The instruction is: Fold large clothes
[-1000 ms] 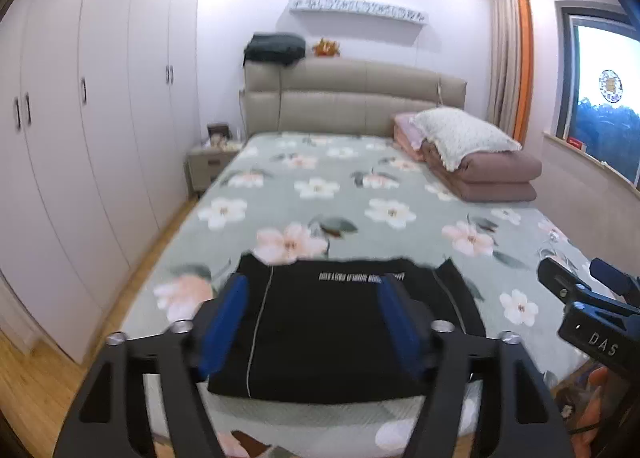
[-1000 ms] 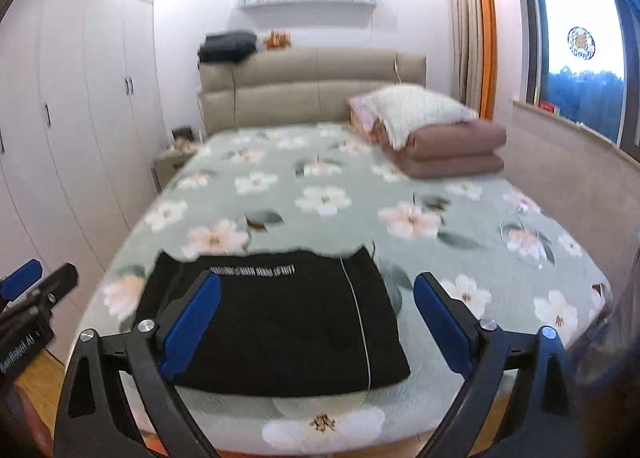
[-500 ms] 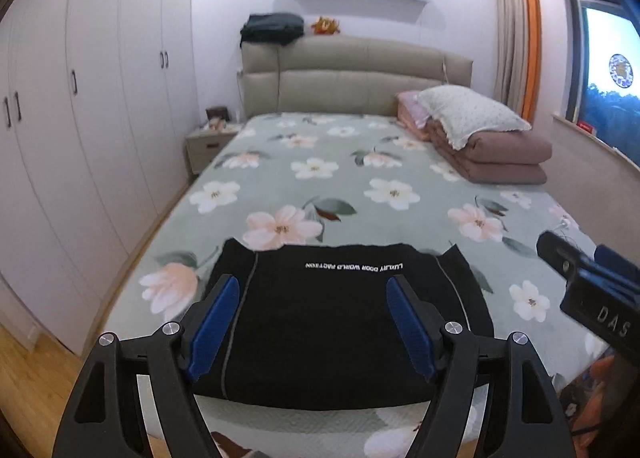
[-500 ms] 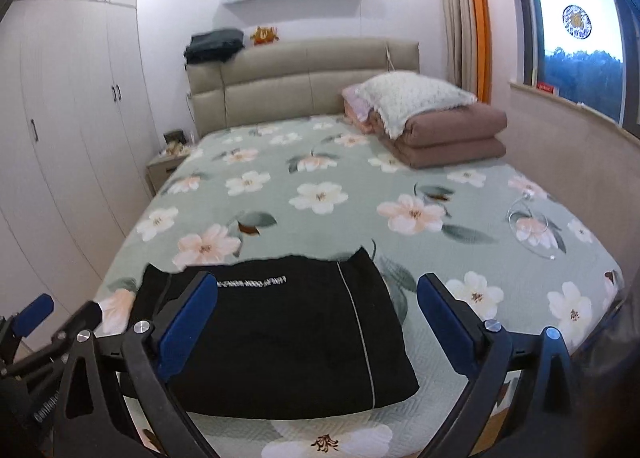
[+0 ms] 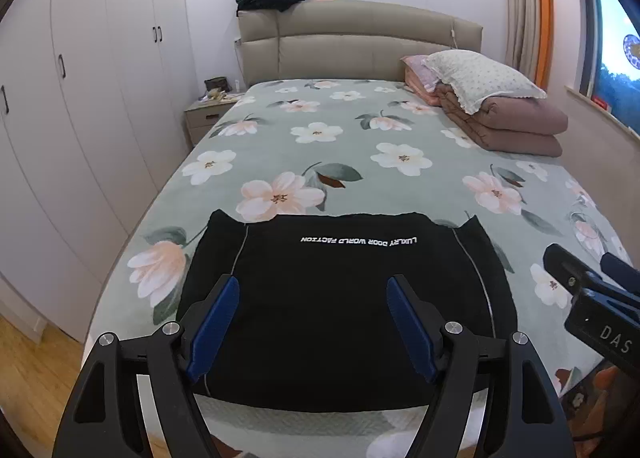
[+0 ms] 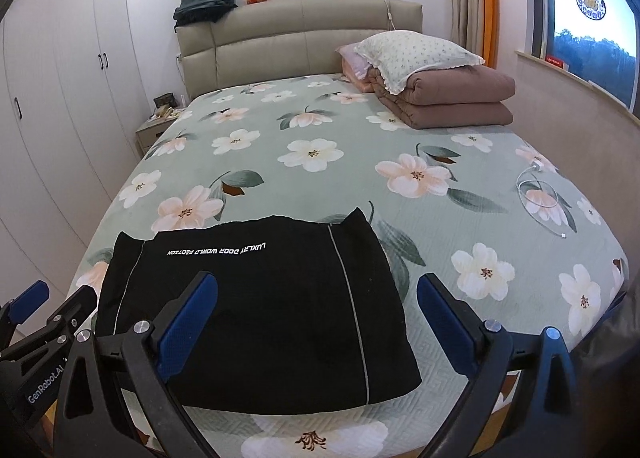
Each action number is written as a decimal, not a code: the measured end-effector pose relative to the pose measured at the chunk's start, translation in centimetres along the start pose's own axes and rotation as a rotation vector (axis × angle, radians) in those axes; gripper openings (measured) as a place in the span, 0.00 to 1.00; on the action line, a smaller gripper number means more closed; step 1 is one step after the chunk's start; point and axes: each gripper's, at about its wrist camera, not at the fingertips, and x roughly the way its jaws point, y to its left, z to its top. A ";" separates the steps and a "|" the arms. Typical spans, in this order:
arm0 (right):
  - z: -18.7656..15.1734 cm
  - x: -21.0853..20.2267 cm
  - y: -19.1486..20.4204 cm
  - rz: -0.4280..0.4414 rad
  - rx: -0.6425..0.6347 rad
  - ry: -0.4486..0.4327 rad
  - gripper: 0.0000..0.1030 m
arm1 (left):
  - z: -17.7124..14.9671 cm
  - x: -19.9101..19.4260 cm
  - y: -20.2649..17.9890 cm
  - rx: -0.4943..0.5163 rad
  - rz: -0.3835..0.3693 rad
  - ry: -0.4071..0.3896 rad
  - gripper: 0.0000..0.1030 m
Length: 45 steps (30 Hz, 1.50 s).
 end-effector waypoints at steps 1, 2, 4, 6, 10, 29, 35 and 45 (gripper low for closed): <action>-0.1 0.0 0.1 0.000 0.001 0.001 0.98 | 0.0 -0.1 0.0 -0.004 -0.002 -0.001 0.75; -0.1 0.0 0.1 0.000 0.002 0.003 0.98 | 0.0 -0.3 0.1 -0.008 -0.007 -0.004 0.75; -0.2 -0.2 0.1 0.000 0.006 0.006 0.98 | 0.0 -0.5 0.4 -0.009 0.007 -0.004 0.75; -0.4 -0.2 0.1 0.005 0.010 0.011 0.98 | 0.1 -0.7 0.6 -0.006 0.044 -0.002 0.75; -0.7 -0.4 0.5 0.009 0.009 0.022 0.98 | 0.0 -1.1 1.1 -0.008 0.045 -0.001 0.75; -1.4 -1.7 1.9 0.009 -0.034 0.019 0.98 | -1.0 -2.4 1.7 0.016 0.069 -0.004 0.75; -1.6 -2.0 2.0 0.015 -0.042 0.020 0.98 | -1.1 -2.6 1.6 0.025 0.072 -0.001 0.75; -1.6 -2.0 1.7 0.016 -0.033 0.033 0.98 | -1.3 -2.6 1.3 0.036 0.081 0.002 0.75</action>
